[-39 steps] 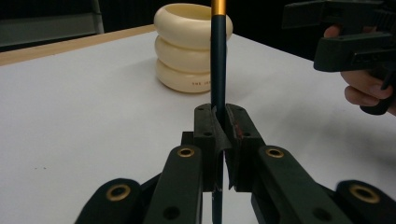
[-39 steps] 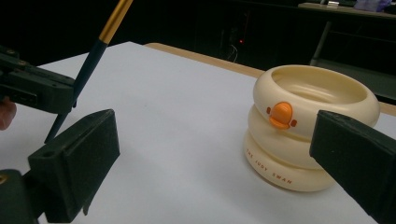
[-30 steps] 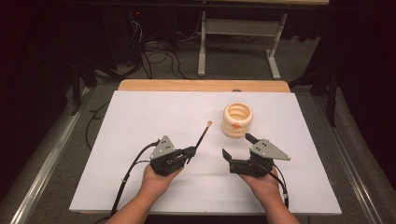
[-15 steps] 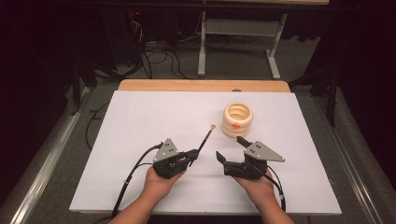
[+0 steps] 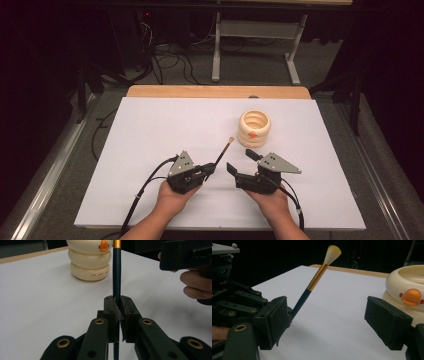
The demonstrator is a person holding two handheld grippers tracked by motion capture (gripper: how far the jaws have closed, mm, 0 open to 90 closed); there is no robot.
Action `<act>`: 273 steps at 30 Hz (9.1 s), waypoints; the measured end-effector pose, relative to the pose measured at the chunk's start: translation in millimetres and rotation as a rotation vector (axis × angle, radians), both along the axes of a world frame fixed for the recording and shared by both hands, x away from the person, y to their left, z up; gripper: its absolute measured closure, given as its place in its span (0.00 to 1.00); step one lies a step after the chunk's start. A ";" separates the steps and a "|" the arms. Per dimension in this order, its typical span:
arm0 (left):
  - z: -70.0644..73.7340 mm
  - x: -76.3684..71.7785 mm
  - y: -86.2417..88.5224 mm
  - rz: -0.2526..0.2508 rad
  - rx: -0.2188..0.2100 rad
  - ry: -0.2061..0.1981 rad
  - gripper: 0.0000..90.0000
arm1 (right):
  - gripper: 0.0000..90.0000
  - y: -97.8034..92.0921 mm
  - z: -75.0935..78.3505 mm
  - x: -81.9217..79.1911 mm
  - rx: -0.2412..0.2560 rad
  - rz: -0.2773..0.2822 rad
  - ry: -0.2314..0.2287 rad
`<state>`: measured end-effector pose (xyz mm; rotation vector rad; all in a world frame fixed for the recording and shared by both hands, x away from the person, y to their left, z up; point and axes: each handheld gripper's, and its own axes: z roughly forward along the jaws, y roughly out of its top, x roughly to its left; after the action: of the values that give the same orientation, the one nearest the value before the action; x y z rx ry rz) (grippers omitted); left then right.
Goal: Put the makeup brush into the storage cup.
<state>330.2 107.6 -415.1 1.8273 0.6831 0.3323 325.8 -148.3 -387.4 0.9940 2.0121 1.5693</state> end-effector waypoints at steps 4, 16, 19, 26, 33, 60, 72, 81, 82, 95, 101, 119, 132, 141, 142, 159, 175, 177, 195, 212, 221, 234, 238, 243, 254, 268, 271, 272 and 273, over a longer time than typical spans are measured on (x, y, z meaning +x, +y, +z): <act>-0.3 -0.6 -0.8 -0.002 0.004 -0.001 0.94 | 0.24 1.8 -1.0 0.3 0.019 0.011 0.012; -2.7 -2.7 -4.3 -0.013 0.009 0.002 0.94 | 0.25 4.1 -4.9 2.5 0.080 0.010 0.046; -2.5 -3.1 -4.5 -0.012 0.008 -0.001 0.94 | 0.26 5.1 -5.0 3.0 0.096 0.009 0.055; -3.0 -3.5 -5.0 -0.011 0.009 -0.001 0.94 | 0.32 5.8 -5.5 3.6 0.123 0.007 0.062; -2.7 -4.2 -5.3 -0.014 0.006 -0.006 0.94 | 0.37 6.6 -6.3 4.1 0.144 0.013 0.063; -2.2 -7.1 -8.8 -0.036 -0.007 -0.015 0.94 | 0.68 7.3 -8.6 3.6 0.226 0.018 0.085; -2.8 -7.7 -9.9 -0.042 -0.003 -0.016 0.94 | 0.75 8.5 -11.3 5.0 0.243 0.010 0.095; -3.1 -8.1 -11.0 -0.044 -0.002 -0.016 0.94 | 0.79 10.3 -13.2 5.9 0.254 0.010 0.103; -3.1 -8.1 -11.0 -0.045 -0.002 -0.016 0.94 | 0.79 10.2 -13.2 6.0 0.254 0.008 0.105; -3.9 -9.8 -12.9 -0.053 0.002 -0.018 0.94 | 0.85 9.8 -13.9 6.1 0.257 0.011 0.111; -4.2 -9.9 -13.9 -0.055 0.005 -0.018 0.94 | 0.86 9.6 -14.1 6.0 0.260 0.012 0.114; -4.7 -9.8 -14.4 -0.051 0.005 -0.014 0.94 | 0.90 9.1 -14.4 6.0 0.270 0.024 0.119; -4.9 -9.6 -13.7 -0.049 0.007 -0.014 1.00 | 0.95 10.1 -13.3 5.4 0.277 0.043 0.120; -5.2 -9.2 -13.5 -0.052 0.010 -0.013 1.00 | 0.95 9.7 -12.8 5.5 0.275 0.046 0.113; -5.0 -9.2 -13.3 -0.050 0.010 -0.012 1.00 | 0.95 9.3 -12.7 5.6 0.275 0.046 0.112; -2.3 -2.9 1.1 0.013 0.006 -0.004 1.00 | 0.95 1.9 -7.9 3.9 0.241 0.039 0.064; 3.4 4.3 38.5 0.115 0.010 -0.001 0.91 | 0.95 -12.5 1.7 -0.4 0.167 0.018 -0.032; 3.3 4.7 42.1 0.124 0.019 -0.003 0.90 | 0.95 -14.7 2.7 -0.6 0.162 0.016 -0.042; 4.8 6.3 78.0 0.212 0.013 -0.005 0.77 | 0.95 -36.2 9.3 0.5 0.147 -0.025 -0.095; 5.5 2.6 106.8 0.311 -0.003 -0.027 0.46 | 0.95 -47.7 12.8 1.6 0.118 -0.057 -0.135; 5.2 0.3 120.3 0.344 -0.015 -0.019 0.35 | 0.95 -54.5 14.3 2.6 0.110 -0.079 -0.153; 3.8 -3.9 131.3 0.353 -0.017 -0.008 0.25 | 0.95 -67.9 16.4 5.7 0.101 -0.128 -0.179; 2.9 -4.4 132.2 0.352 -0.012 -0.005 0.22 | 0.95 -73.1 17.0 7.2 0.098 -0.145 -0.188; 2.7 -5.4 133.2 0.351 -0.012 -0.007 0.21 | 0.95 -79.9 18.1 8.5 0.090 -0.174 -0.196; 2.5 -6.3 132.1 0.363 -0.022 0.000 0.17 | 0.95 -86.6 19.3 12.4 0.061 -0.220 -0.215; 1.8 -6.8 128.4 0.344 -0.001 -0.008 0.10 | 0.95 -85.4 20.6 13.4 0.054 -0.235 -0.223; 1.8 -6.4 128.1 0.341 -0.001 -0.004 0.07 | 0.95 -82.7 22.0 15.5 0.053 -0.238 -0.226; 1.7 -6.3 127.8 0.341 -0.001 -0.006 0.06 | 0.95 -81.7 22.2 16.2 0.052 -0.238 -0.225; 1.5 -5.9 127.4 0.340 0.002 -0.008 0.05 | 0.95 -80.5 22.1 16.9 0.052 -0.237 -0.221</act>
<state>324.3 235.0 -413.6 1.7076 0.9902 0.5631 342.7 -228.8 -365.3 0.9894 1.6493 1.5354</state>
